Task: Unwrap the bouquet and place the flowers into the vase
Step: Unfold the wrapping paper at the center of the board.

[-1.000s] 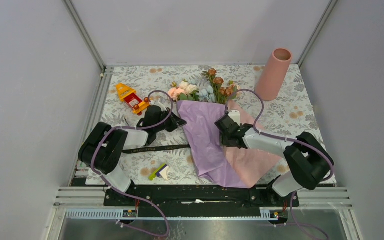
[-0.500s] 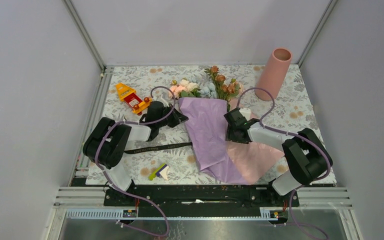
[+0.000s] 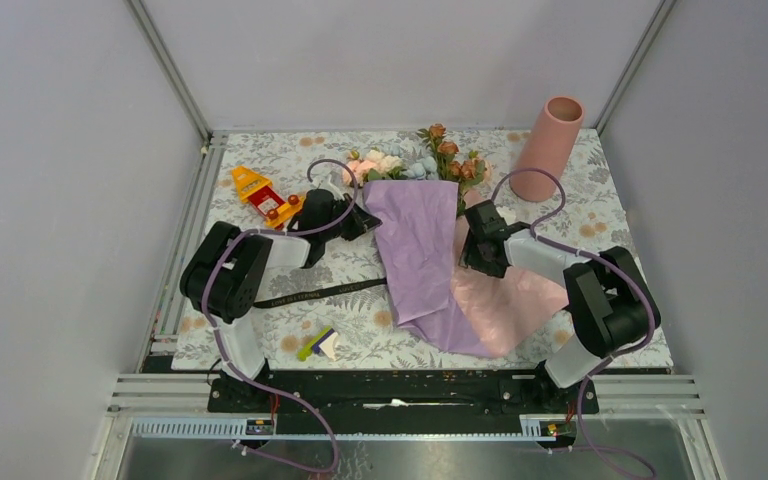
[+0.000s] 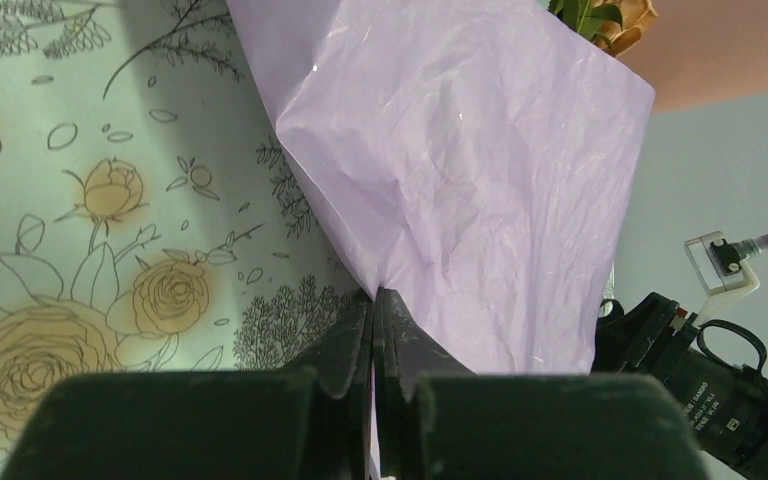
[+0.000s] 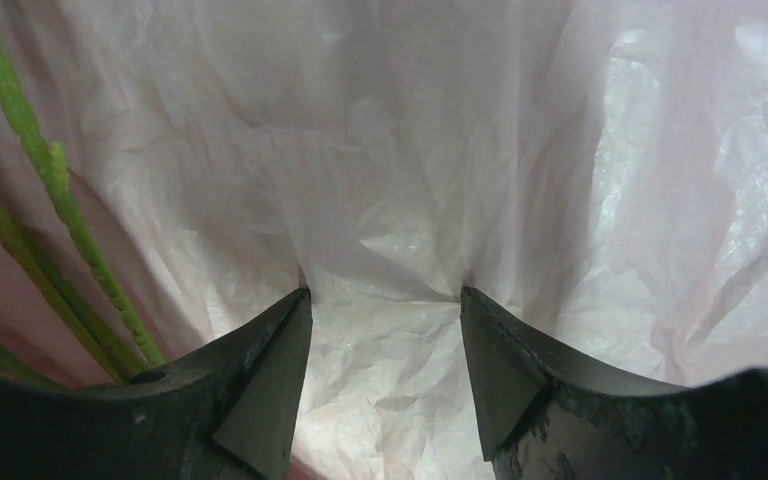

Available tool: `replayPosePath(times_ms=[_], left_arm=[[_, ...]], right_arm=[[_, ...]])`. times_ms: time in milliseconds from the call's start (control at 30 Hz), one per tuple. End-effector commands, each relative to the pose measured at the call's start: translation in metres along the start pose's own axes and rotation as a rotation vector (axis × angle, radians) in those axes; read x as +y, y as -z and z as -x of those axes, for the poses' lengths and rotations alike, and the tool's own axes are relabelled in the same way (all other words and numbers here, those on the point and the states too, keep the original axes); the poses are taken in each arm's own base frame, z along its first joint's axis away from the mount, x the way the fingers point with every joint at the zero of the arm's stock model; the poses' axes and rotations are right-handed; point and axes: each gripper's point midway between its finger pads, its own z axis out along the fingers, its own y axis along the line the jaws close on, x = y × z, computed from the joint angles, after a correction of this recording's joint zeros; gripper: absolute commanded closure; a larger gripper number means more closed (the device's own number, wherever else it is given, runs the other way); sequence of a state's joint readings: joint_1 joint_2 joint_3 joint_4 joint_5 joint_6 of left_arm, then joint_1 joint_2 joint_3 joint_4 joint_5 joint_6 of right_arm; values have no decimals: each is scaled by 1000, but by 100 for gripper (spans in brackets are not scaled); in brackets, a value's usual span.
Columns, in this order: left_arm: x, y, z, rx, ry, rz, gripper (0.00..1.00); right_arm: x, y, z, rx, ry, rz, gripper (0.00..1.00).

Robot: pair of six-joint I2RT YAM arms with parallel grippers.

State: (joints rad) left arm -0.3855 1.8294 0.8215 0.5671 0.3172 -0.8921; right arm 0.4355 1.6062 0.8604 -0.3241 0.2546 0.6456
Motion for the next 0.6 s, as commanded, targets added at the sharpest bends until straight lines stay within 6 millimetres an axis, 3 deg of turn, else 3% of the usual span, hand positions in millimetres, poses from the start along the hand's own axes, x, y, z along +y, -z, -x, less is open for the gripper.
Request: replayPosePath(times_ms=[0, 133, 367, 567], left_arm=[[-13, -9, 34, -93, -50, -18, 100], [-9, -10, 41, -108, -65, -1, 100], [11, -4, 49, -126, -61, 41, 100], [8, -5, 48, -112, -78, 28, 100]], right_arm=[[-2, -2, 4, 37, -34, -2, 37], [-7, 5, 12, 23, -59, 16, 36], [-43, 14, 17, 6, -123, -12, 33], [-65, 9, 14, 49, -193, -11, 32]])
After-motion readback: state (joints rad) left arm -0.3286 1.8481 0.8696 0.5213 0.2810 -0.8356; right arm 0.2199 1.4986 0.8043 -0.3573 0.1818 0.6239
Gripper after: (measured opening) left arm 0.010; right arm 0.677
